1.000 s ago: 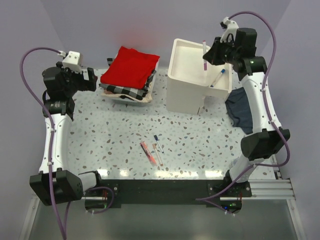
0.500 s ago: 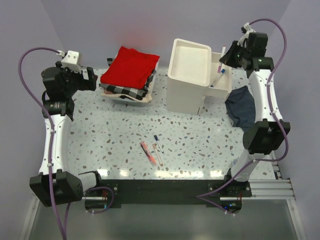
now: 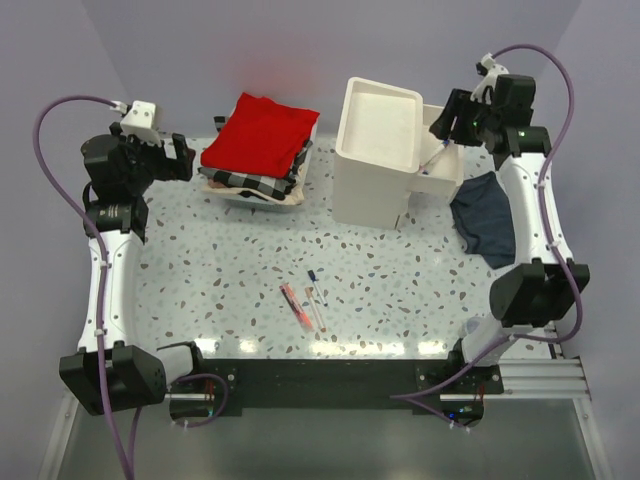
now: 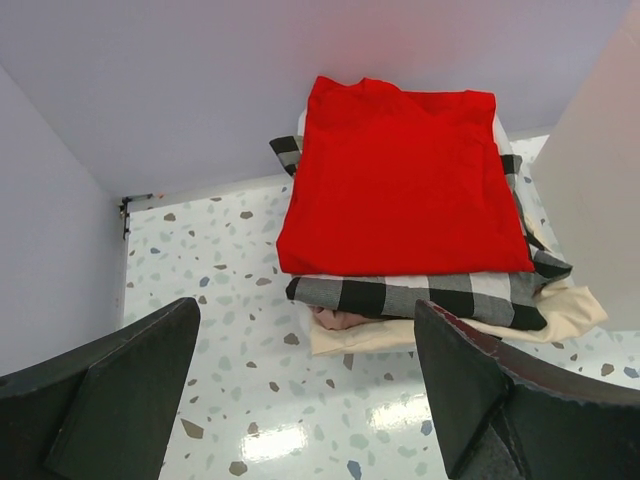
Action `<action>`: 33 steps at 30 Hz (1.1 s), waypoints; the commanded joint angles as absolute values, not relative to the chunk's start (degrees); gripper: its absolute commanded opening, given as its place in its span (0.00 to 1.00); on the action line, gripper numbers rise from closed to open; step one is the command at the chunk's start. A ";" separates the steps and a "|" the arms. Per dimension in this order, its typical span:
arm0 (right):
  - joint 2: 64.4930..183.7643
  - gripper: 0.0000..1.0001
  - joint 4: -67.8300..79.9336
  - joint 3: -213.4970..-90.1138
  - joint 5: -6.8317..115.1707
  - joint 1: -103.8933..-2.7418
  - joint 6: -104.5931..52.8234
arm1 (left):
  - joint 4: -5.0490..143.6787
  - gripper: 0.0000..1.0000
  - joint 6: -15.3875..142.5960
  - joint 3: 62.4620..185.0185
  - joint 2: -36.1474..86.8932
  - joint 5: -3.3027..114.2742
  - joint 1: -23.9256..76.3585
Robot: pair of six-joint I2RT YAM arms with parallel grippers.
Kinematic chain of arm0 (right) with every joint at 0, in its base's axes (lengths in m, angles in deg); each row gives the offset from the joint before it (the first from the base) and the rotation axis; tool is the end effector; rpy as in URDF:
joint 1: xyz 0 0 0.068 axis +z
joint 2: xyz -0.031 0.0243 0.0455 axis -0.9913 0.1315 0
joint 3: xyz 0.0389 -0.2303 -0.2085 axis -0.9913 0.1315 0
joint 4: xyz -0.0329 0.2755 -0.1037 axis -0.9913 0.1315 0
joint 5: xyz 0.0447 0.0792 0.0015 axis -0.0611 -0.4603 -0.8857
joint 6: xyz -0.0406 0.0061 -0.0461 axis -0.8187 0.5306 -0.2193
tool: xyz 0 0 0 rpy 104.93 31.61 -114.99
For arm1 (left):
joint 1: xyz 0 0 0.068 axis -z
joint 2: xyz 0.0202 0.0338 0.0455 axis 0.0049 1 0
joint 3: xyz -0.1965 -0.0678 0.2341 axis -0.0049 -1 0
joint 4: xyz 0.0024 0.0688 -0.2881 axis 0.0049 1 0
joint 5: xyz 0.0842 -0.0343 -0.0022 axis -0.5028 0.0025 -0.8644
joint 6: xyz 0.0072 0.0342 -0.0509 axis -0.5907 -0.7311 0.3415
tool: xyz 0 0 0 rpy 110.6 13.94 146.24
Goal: Sort the stationery into containers
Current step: Place the pen in the drawer, then pick up the pen from the center of the board.
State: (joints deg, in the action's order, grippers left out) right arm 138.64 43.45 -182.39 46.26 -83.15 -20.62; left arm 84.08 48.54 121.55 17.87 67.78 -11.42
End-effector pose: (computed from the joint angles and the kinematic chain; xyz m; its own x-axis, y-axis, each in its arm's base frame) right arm 0.4214 0.0073 0.4738 -0.4969 0.2078 -0.8426 -0.1249 0.9437 0.3064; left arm 0.2978 0.0420 0.4451 -0.1704 0.0246 -0.9851 0.1685 0.9857 -0.0046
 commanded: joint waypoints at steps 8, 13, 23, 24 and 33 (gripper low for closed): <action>124.09 0.58 69.69 -175.40 33.07 -63.28 -58.08 | 83.36 0.93 50.53 126.63 16.06 72.53 -11.01; 121.28 0.57 76.12 -170.85 32.97 -59.60 -61.09 | 85.39 0.93 49.30 125.40 14.05 72.89 -10.92; 120.38 0.58 71.64 -167.84 44.74 -48.37 -58.46 | 93.54 0.96 40.52 122.41 6.05 68.59 -11.01; 121.35 0.58 71.12 -167.93 48.15 -46.52 -58.19 | 94.44 0.97 40.42 122.24 5.43 67.80 -10.92; 135.41 0.59 67.51 -164.85 50.56 -24.28 -60.20 | 95.94 0.99 46.57 111.78 -4.68 66.83 -12.06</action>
State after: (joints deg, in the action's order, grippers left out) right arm 130.64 69.53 -165.71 48.51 -32.25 -58.35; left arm 94.95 43.97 114.92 -2.16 66.62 -11.24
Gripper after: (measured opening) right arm 0.591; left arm 0.991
